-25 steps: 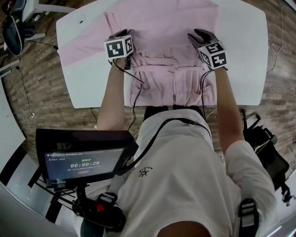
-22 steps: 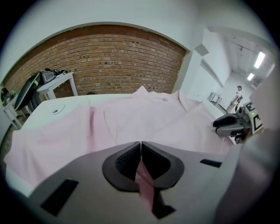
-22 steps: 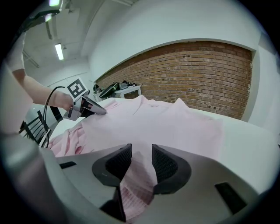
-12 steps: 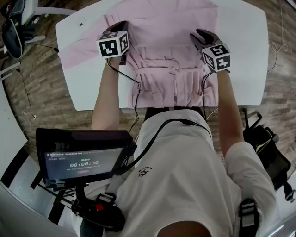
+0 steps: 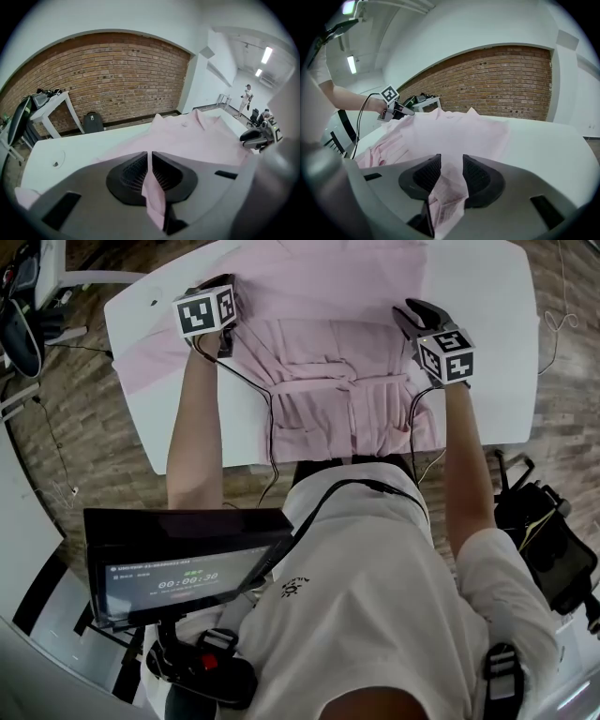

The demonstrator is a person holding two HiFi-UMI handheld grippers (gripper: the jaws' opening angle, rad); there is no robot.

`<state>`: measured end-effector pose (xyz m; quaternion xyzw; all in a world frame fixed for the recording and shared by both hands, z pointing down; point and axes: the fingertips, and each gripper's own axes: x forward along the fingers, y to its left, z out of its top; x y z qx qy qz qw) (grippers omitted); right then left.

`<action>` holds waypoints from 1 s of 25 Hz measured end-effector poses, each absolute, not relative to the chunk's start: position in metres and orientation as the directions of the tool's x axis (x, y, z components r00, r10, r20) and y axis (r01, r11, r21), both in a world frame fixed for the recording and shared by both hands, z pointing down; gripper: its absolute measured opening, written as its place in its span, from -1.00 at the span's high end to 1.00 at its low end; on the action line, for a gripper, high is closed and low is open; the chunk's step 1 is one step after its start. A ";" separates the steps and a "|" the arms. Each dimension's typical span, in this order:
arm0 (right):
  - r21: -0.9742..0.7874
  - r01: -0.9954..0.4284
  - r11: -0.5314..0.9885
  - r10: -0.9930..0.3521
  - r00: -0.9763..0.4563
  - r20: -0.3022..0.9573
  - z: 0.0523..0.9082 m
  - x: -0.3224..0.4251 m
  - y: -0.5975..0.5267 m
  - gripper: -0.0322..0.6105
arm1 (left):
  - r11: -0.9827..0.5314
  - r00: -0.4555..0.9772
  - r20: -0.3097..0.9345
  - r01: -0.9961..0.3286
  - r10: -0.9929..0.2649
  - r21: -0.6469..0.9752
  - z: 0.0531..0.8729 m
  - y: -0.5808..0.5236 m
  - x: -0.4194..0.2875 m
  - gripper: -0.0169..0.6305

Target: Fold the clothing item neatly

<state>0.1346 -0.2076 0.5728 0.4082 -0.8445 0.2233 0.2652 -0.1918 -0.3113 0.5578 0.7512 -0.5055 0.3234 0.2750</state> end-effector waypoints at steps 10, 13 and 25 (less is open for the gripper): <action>-0.114 -0.843 0.525 -0.559 -0.443 0.701 0.595 0.161 -0.202 0.45 | -0.272 0.280 0.690 -0.954 -0.667 0.125 0.539 -0.299 -0.197 0.73; -0.113 -0.846 0.522 -0.561 -0.440 0.701 0.596 0.164 -0.204 0.46 | -0.329 0.359 0.674 -0.927 -0.646 0.179 0.537 -0.277 -0.167 0.73; -0.110 -0.871 0.480 -0.588 -0.412 0.696 0.598 0.181 -0.202 0.59 | -0.418 0.370 0.756 -0.898 -0.540 0.141 0.605 -0.228 -0.104 0.73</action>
